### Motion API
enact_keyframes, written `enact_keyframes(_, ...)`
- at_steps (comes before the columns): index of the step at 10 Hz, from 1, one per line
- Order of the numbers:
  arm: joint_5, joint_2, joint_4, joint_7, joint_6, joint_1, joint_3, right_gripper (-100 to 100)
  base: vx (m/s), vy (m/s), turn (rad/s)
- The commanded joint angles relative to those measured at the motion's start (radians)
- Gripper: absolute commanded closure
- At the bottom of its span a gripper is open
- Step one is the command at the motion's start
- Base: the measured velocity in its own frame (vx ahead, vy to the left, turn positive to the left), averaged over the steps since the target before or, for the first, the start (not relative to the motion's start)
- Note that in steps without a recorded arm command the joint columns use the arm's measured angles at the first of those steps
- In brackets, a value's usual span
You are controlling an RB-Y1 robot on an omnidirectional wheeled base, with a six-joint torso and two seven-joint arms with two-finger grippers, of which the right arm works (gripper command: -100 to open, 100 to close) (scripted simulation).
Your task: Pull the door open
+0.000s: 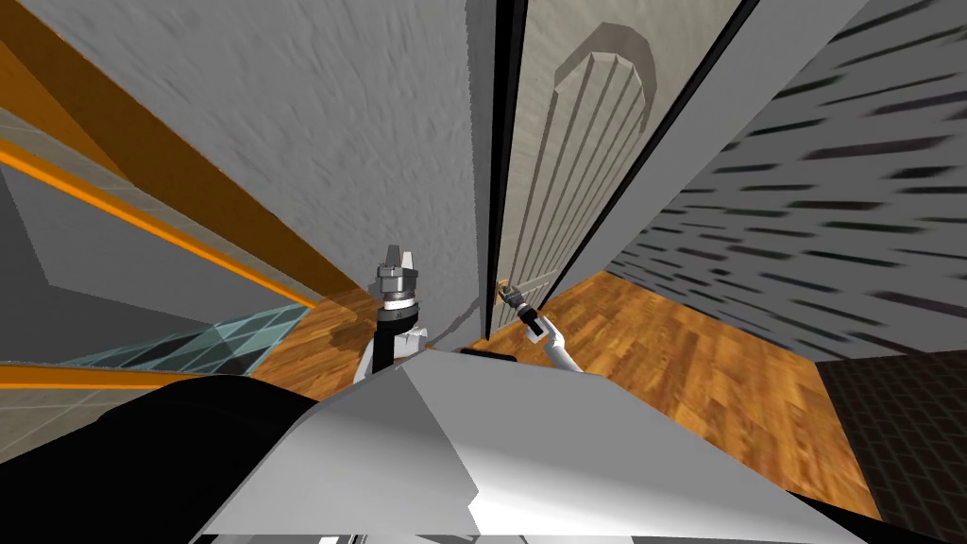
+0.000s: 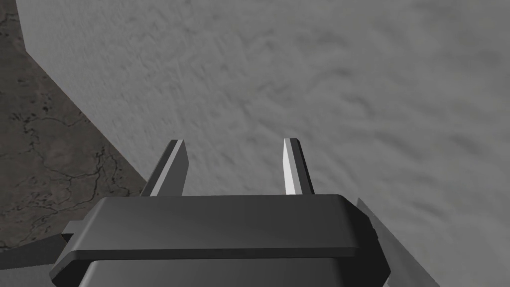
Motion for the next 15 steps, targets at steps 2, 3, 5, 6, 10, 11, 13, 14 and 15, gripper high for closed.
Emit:
enact_keyframes(2, 0.0, 0.0, 0.0, 0.0, 0.0, 0.0, 0.0, 100, 0.037, 0.004, 0.002)
enact_keyframes(3, 0.0, 0.0, 0.0, 0.0, 0.0, 0.0, 0.0, 100, -0.037, 0.0, 0.005)
enact_keyframes(5, 0.0, 0.0, 0.0, 0.0, 0.0, 0.0, 0.0, 100, -0.016, -0.005, -0.001)
enact_keyframes(6, 0.0, 0.0, 0.0, 0.0, 0.0, 0.0, 0.0, 100, 0.0, 0.0, 0.0)
enact_keyframes(10, -0.034, -0.006, 0.0, -0.065, 0.005, 0.002, 0.002, 100, -0.032, -0.022, 0.04)
enact_keyframes(11, -0.045, -0.007, 0.0, -0.087, 0.006, 0.002, 0.002, 100, -0.057, -0.039, 0.057)
enact_keyframes(13, -0.068, -0.011, -0.001, -0.13, 0.007, 0.003, 0.003, 100, -0.058, -0.02, 0.044)
enact_keyframes(14, -0.084, -0.013, -0.002, -0.16, 0.009, 0.004, 0.004, 100, -0.055, -0.028, 0.068)
enact_keyframes(15, -0.101, -0.015, -0.003, -0.188, 0.01, 0.005, 0.005, 100, -0.064, -0.038, 0.104)
